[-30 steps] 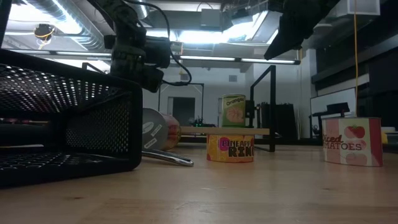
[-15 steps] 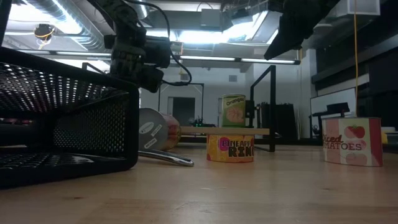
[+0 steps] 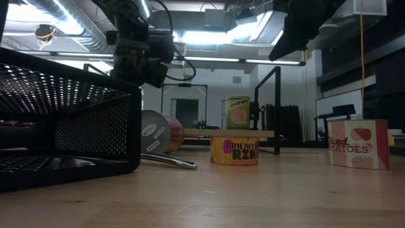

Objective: Pick and place cans onto a shelf
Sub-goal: Put the canned pears on the shelf

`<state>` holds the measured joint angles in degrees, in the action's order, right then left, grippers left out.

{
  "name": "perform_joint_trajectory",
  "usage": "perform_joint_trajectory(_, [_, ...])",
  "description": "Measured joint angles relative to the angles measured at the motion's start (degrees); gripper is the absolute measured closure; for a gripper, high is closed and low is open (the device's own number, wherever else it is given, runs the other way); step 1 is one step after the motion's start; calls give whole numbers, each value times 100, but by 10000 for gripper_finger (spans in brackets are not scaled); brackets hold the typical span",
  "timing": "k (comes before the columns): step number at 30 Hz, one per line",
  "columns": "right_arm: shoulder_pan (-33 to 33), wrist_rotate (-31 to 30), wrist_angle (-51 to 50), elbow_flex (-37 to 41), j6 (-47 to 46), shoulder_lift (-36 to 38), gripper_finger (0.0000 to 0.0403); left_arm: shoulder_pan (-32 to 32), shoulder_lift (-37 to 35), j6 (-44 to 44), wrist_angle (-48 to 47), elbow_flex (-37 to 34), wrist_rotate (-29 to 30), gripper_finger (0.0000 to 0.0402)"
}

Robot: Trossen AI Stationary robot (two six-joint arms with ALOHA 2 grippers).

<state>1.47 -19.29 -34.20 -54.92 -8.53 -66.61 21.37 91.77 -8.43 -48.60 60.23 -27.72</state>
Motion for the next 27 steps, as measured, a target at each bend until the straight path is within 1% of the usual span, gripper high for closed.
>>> perform_joint_trajectory(6, [-2, 0, 0, 0, 0, 0, 313, -53, -1, 1, -13, 377, -4, 401])
perform_joint_trajectory(15, [-1, 0, 0, 0, 0, 0, 313, -210, -1, 151, -358, 1094, 42, 401])
perform_joint_trajectory(21, [-1, 0, 0, 0, 2, 0, 313, -311, 0, 155, -531, 1655, 311, 401])
perform_joint_trajectory(24, [-2, 0, 0, 0, 2, 0, 313, -313, 0, 154, -541, 1904, 342, 401])
perform_joint_trajectory(27, [-2, 0, 2, 0, 2, 0, 313, -313, -1, 155, -537, 2122, 596, 401])
